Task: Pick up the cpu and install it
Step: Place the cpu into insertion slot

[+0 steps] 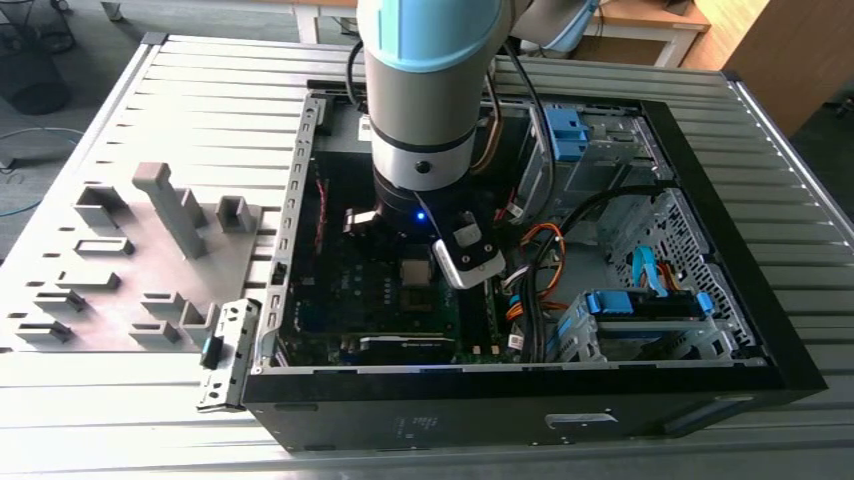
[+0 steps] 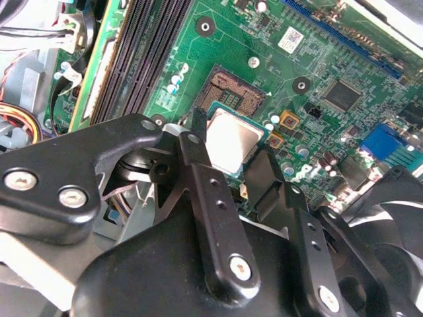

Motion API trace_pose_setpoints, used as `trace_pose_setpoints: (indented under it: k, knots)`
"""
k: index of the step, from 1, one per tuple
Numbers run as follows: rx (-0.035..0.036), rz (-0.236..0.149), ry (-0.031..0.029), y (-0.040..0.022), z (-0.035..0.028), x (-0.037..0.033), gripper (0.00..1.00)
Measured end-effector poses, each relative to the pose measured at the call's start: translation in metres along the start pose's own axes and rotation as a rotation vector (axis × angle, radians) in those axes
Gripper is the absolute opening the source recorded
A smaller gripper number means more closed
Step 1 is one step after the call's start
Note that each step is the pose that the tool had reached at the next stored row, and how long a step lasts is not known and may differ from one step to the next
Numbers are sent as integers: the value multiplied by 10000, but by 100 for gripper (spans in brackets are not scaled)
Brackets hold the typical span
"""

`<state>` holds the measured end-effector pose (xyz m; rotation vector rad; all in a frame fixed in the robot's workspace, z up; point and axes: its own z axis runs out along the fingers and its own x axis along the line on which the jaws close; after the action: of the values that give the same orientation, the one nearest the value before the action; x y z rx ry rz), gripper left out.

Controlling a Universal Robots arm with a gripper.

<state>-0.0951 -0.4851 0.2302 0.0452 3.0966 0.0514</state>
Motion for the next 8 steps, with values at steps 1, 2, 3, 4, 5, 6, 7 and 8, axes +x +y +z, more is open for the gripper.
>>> trace_pose_setpoints:
  k: [1,2,3,4,5,6,7,8]
  knots:
    - [0,0,0,0,0,0,47]
    - [1,0,0,0,1,0,47]
    - [-5,0,-3,0,8,0,47]
    - [-3,0,-3,0,12,0,47]
    - [-1,0,-1,0,12,0,47]
    - [0,0,-1,-1,12,0,47]
    - [1,0,-1,-1,12,0,47]
    - [1,0,-1,-1,12,1,47]
